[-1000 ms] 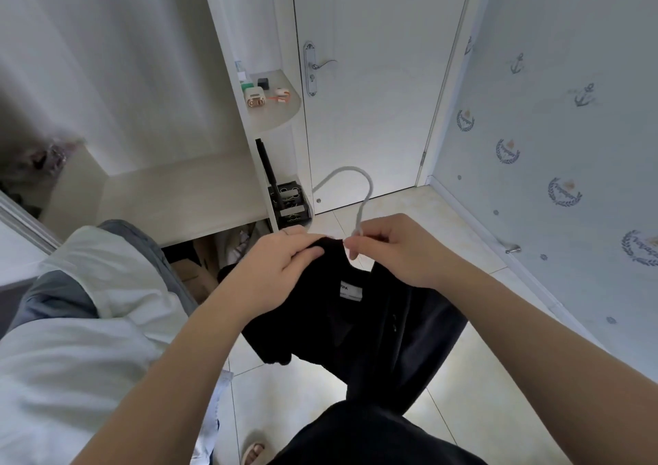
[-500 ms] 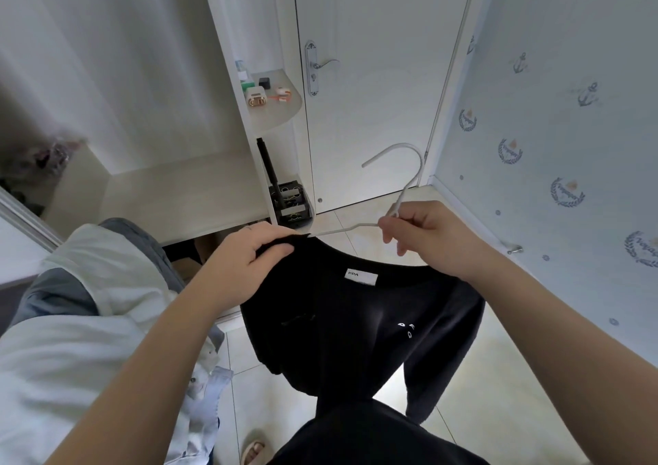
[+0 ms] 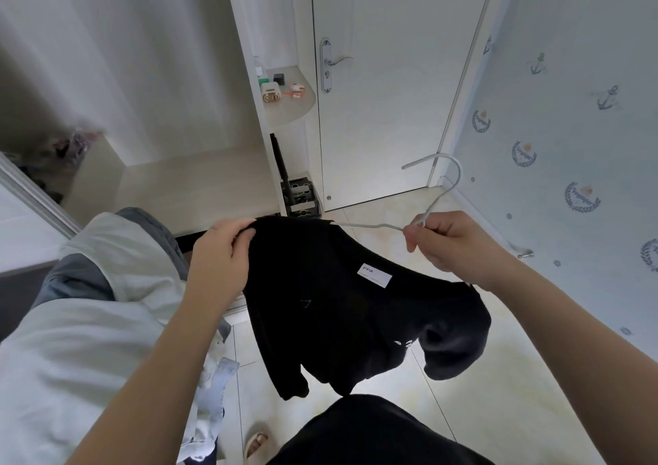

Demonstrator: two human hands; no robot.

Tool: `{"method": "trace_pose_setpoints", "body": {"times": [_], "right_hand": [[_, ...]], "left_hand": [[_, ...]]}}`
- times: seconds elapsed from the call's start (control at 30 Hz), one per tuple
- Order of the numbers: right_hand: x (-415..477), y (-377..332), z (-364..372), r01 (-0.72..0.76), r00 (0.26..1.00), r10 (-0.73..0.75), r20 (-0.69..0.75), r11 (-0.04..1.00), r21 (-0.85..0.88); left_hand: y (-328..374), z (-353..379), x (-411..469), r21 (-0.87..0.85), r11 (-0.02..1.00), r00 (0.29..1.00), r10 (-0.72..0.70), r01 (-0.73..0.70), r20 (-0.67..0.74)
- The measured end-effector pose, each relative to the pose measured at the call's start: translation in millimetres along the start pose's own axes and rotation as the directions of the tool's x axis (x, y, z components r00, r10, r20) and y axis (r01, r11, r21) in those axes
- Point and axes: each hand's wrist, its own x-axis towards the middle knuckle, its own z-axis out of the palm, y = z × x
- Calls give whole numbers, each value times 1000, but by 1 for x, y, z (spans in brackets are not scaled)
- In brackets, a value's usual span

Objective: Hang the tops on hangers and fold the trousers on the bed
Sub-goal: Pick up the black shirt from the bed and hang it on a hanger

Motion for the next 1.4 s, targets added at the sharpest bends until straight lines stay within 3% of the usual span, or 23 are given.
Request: {"method": "trace_pose_setpoints", "body": {"times": [0.1, 0.2, 0.27, 0.33, 0.4, 0.53, 0.6, 0.67, 0.8, 0.93, 1.03, 1.27, 1.4], "right_hand": [[-2, -2, 8, 1, 1000, -2, 24, 1000, 13], [-2, -7, 20, 39, 999, -40, 17, 997, 59], [0, -12, 28, 60, 998, -60, 4, 995, 83], [4, -16, 36, 68, 998, -68, -1, 995, 78], [9, -19, 41, 70, 998, -70, -3, 996, 52], [19, -16, 34, 69, 997, -72, 40, 995, 77], [24, -2, 20, 76, 994, -73, 79, 996, -42], [25, 19, 4, 0, 991, 24, 131, 984, -180], [17, 58, -16, -160, 969, 193, 157, 966, -204], [14, 76, -24, -193, 976, 206, 67, 967, -164], [13, 76, -27, -185, 982, 186, 12, 982, -34], [15, 60, -31, -209, 958, 137, 253, 935, 287], [18, 51, -26, -364, 881, 202, 427, 867, 341]], "left_hand": [[2, -4, 0, -5, 998, 994, -67, 67, -92], [6, -6, 4, 36, 992, 989, -119, 123, -91], [14, -5, 9, -8, 999, 996, 39, -39, 85], [22, 0, 9, -28, 984, 932, 178, -178, 316], [24, 5, 11, -22, 981, 907, 189, -195, 377], [21, 3, 18, -70, 981, 947, 194, -182, 256], [14, -2, 23, -94, 984, 970, 168, -153, 178], [4, -8, 26, -114, 987, 987, 126, -114, 100], [-11, -18, 37, -120, 989, 995, 96, -91, 35], [-21, -17, 41, -73, 989, 989, 136, -132, 57], [-29, -15, 40, -39, 990, 987, 136, -133, 85], [-28, -12, 40, -78, 985, 985, 158, -153, 70], [-20, -6, 36, -108, 982, 985, 163, -156, 56]]}}
